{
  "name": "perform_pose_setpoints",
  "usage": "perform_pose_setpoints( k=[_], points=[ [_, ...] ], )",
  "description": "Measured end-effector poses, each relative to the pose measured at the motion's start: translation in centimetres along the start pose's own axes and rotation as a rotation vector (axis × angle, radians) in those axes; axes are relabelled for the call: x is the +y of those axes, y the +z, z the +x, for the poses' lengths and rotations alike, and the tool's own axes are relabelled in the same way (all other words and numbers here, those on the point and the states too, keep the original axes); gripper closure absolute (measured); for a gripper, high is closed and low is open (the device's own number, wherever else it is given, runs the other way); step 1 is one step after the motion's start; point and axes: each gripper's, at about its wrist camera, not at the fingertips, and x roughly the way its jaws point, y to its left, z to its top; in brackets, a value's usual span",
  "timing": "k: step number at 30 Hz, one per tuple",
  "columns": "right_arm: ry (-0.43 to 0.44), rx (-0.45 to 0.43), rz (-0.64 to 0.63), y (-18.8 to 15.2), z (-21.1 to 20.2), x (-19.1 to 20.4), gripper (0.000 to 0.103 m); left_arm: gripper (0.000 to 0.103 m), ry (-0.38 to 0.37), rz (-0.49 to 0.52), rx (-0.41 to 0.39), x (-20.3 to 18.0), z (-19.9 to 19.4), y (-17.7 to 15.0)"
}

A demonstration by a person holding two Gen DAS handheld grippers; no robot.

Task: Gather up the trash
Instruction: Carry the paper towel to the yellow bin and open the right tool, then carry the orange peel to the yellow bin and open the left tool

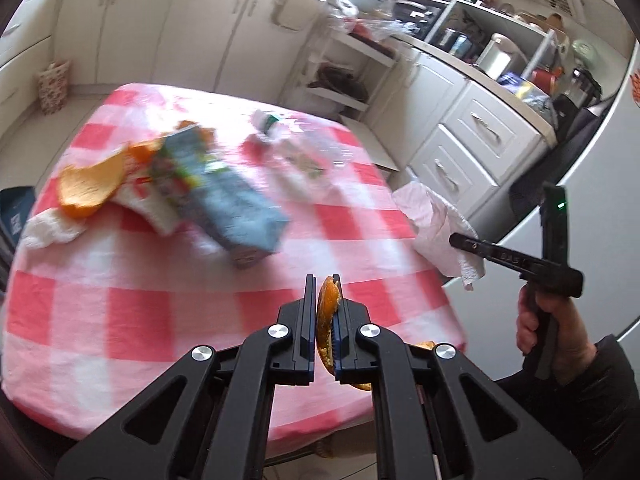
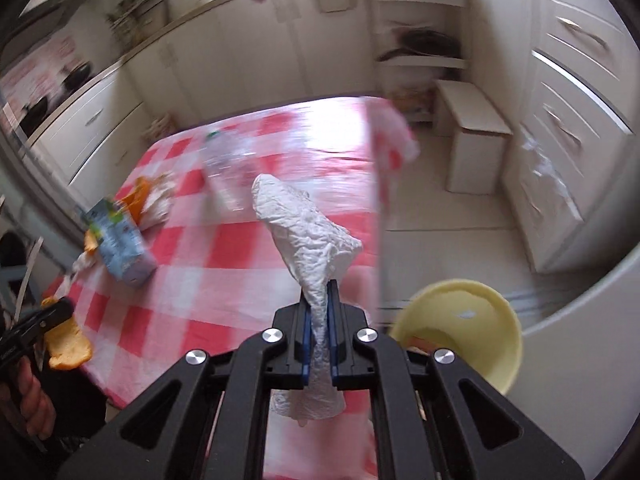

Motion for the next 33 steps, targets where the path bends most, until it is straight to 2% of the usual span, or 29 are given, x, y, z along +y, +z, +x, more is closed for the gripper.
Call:
perform_pose_setpoints(
  k=[4,9,10,11,13,15,18,23,27,30,33],
  points=[
    [-0.091,0.07,0.159,-0.8,1.3,-5.3,0.095,0.097,-0.04,0.032,0.012,-3.6,1.5,0.5],
    [-0.156,0.242,0.247,-1.9,5.9,-9.0,0.095,0.097,-0.079,0.052,0.032,-8.3,3.9,0.9],
    [-0.159,0.299,0.259,-2.1,7.4,-9.8,0.091,0.097,-0.084,0.057,0.033,-9.0,4.1,0.9],
    [-0.165,0.325,0.274,-2.3,8.2,-10.3,0.077,0.097,-0.087,0.065,0.033,-9.9,4.6,1.0],
    [-0.2,0.352,0.299,-2.4,9.1,-11.8,0.057,0.097,-0.099,0.076,0.04,-11.8,5.8,1.1],
    [-0.21,0.355,0.329,-2.3,9.1,-12.7,0.054,0.097,-0.106,0.084,0.051,-13.2,7.1,1.2],
    [-0.192,0.296,0.409,-1.5,7.1,-14.3,0.053,0.097,-0.106,0.1,0.078,-15.3,9.4,1.3],
    [-0.104,0.016,0.384,1.8,0.0,-12.5,0.038,0.097,-0.094,0.129,0.116,-18.1,13.0,0.6],
    [-0.002,-0.142,0.375,3.8,-4.0,-10.8,0.036,0.097,-0.066,0.137,0.15,-19.8,16.6,-0.1],
    [0.046,-0.198,0.38,4.6,-5.2,-11.0,0.036,0.097,-0.033,0.146,0.182,-21.3,20.0,-0.5],
    [0.065,-0.207,0.392,5.0,-5.3,-11.3,0.036,0.096,0.019,0.164,0.223,-22.8,23.8,-0.8]
  ],
)
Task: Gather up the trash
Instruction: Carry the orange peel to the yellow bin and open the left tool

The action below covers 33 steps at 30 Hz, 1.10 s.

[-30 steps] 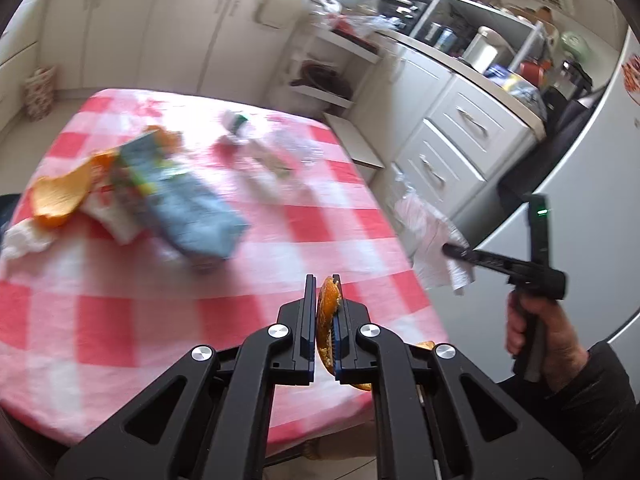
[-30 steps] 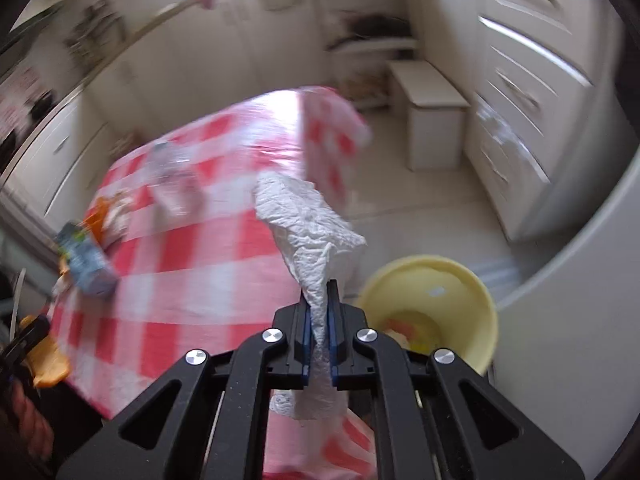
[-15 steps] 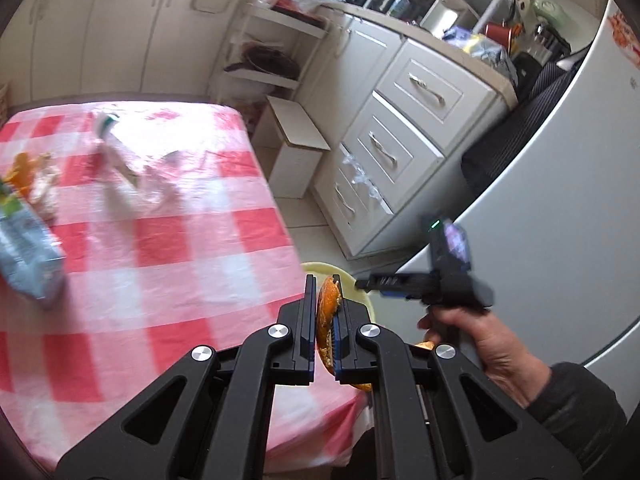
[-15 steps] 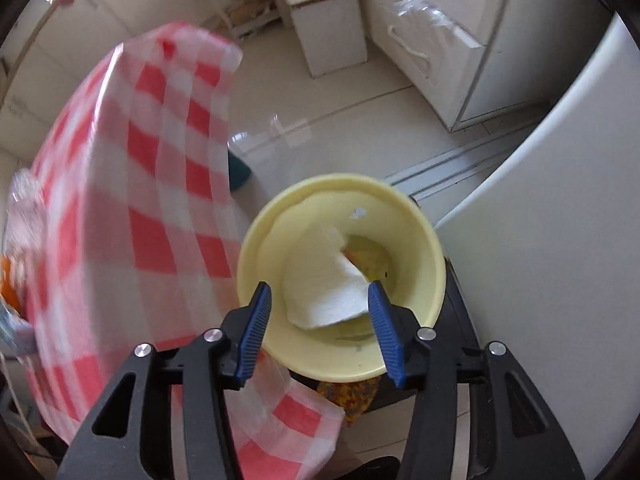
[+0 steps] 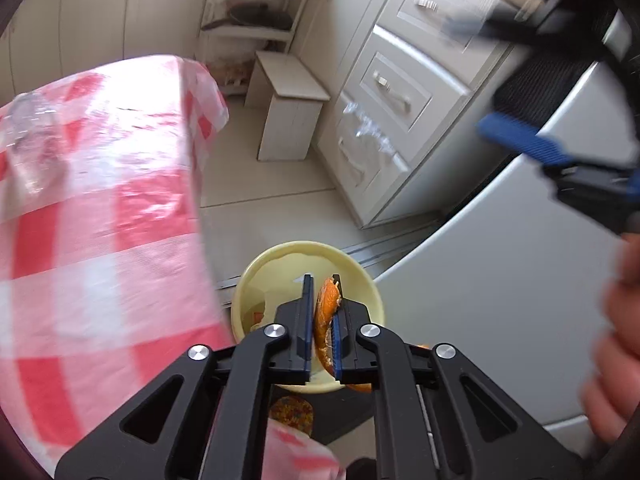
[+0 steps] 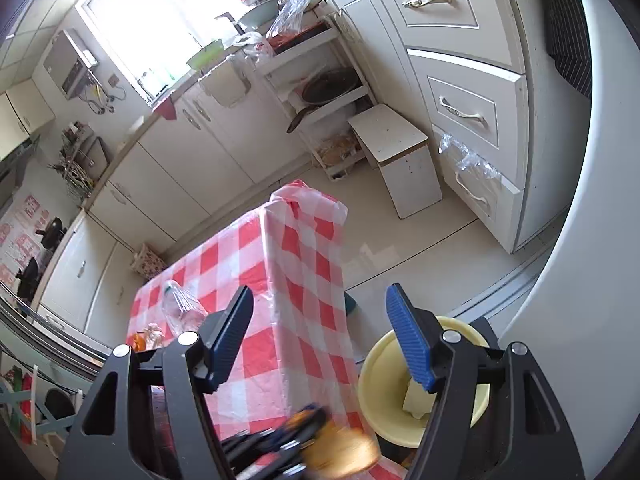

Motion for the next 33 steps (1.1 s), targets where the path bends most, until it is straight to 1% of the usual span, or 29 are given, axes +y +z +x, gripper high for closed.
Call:
perform_pose_setpoints(
  k=[2,3,5,7,9,11,14,16,17,20,23,24,26,28,30,33],
  points=[
    [0.008,-0.004,0.018,0.3,-0.1,-0.5,0.036,0.092,0.015,0.003,0.055,-0.6,2.1,0.5],
    [0.01,-0.007,0.025,0.3,-0.3,-0.5,0.036,0.087,0.022,0.0,0.078,-0.9,3.0,0.8],
    [0.014,-0.015,0.038,0.4,-0.5,-1.1,0.036,0.079,0.026,0.001,0.09,-1.3,3.3,1.0],
    [0.018,-0.028,0.043,0.5,-0.9,-1.3,0.036,0.071,0.011,0.01,0.052,-1.5,2.0,1.1],
    [0.019,-0.037,0.04,0.5,-1.1,-1.2,0.036,0.057,-0.004,0.011,0.016,-1.3,0.4,1.2],
    [0.019,-0.04,0.031,0.5,-1.0,-0.9,0.036,0.05,-0.035,0.01,0.006,-0.9,-1.0,1.1],
    [0.009,-0.053,0.006,0.3,-0.9,0.0,0.036,0.05,-0.048,0.008,-0.009,-0.2,-3.1,0.7],
    [0.012,-0.058,-0.016,0.2,-0.8,0.5,0.036,0.049,-0.046,0.0,-0.04,0.9,-5.7,-0.1],
    [0.011,-0.059,-0.034,0.1,-0.7,0.9,0.036,0.047,-0.038,-0.003,-0.06,1.4,-7.0,-0.5],
    [-0.002,-0.063,-0.081,-0.4,-0.5,2.1,0.036,0.042,0.008,-0.017,-0.123,3.8,-11.4,-2.4],
    [-0.003,-0.077,-0.13,-0.9,-0.4,3.8,0.035,0.039,0.075,-0.05,-0.185,7.4,-16.2,-4.9],
    [-0.006,-0.087,-0.161,-1.3,-0.4,4.8,0.035,0.037,0.092,-0.059,-0.199,8.3,-17.1,-5.4],
    [-0.008,-0.108,-0.22,-2.0,-0.6,6.6,0.034,0.035,0.156,-0.077,-0.228,10.8,-19.3,-6.9],
    [-0.006,-0.131,-0.284,-3.0,-0.8,8.6,0.032,0.034,0.203,-0.092,-0.238,12.5,-20.6,-8.1],
    [-0.001,-0.147,-0.353,-4.4,-0.9,10.8,0.03,0.033,0.241,-0.131,-0.235,14.8,-22.0,-9.8],
    [0.023,-0.136,-0.412,-6.3,-0.8,13.2,0.029,0.032,0.277,-0.182,-0.225,17.7,-22.7,-11.6]
  ],
)
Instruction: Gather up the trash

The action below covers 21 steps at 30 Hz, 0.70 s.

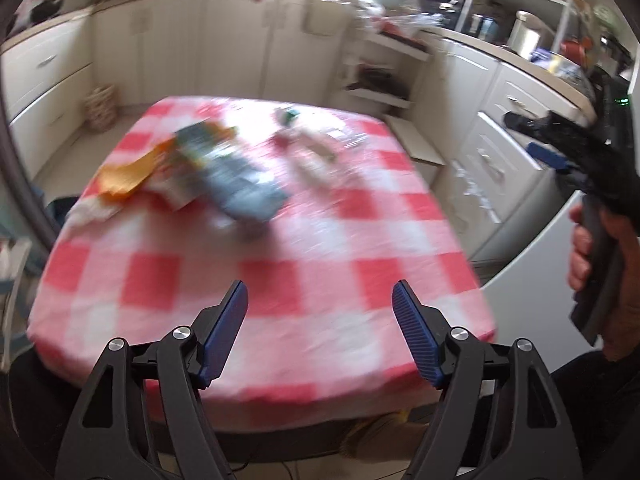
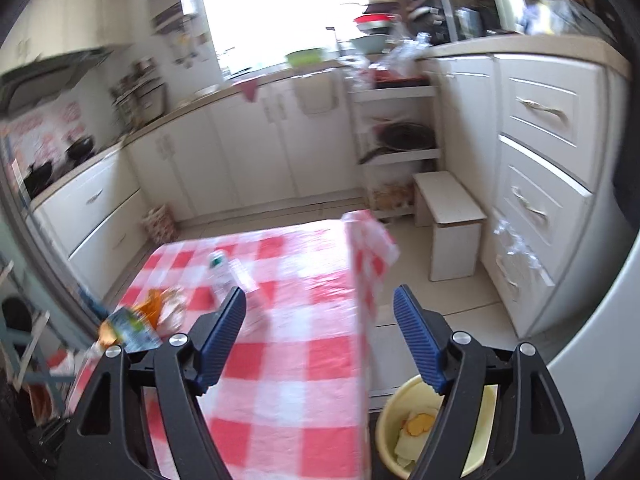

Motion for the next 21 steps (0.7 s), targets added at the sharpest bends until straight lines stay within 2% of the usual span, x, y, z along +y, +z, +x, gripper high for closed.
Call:
perform_pose_setpoints(
  k=[5,12,21],
  points=[
    [0.033,-0.003,-0.098,-1.7,-0.2,5.1,0.025,0.03,0.02,-0.051,0.024,3.7,-0.2,-1.8],
    [0.072,0.058,-0.188,-4.1,1.9,10.6,0.024,0.024,0.04,-0.075,-0.011,6.5,-0.8,-2.0],
    [0.086,0.093,-0.3,-6.0,3.5,15.0,0.021,0.024,0.071,-0.168,-0.007,10.7,-0.5,-2.4]
  ],
)
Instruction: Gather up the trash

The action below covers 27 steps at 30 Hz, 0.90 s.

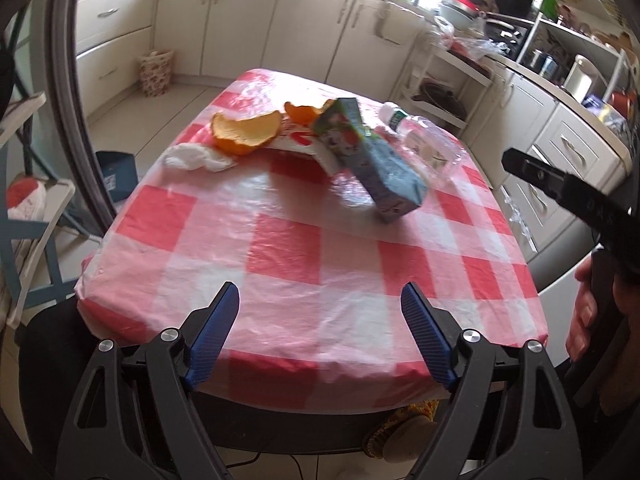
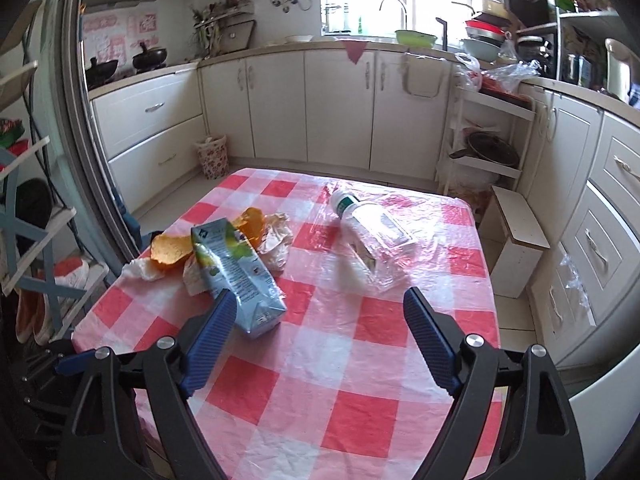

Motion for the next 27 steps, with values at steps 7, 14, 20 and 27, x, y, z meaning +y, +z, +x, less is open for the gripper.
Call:
perform_pose_setpoints(
  k=[7,14,20,27],
  points=[
    [-0.018,0.023,-0.063,-0.7,0.7,1.5,0.02,0.023,-0.001,-0.02,0.009,0.8,0.5,0.0],
    [-0.02,0.024,-0.067,-0.8,0.7,1.6,0.019,0.023,0.002,-0.018,0.015,0.6,0.8,-0.2],
    [-0.02,0.026,-0.073,-1.0,0.7,1.8,0.018,0.022,0.003,-0.016,0.02,0.4,0.9,-0.3],
    [-0.019,0.031,-0.079,-1.1,0.9,2.1,0.017,0.022,0.002,-0.02,0.024,0.5,1.1,-0.4]
  ],
)
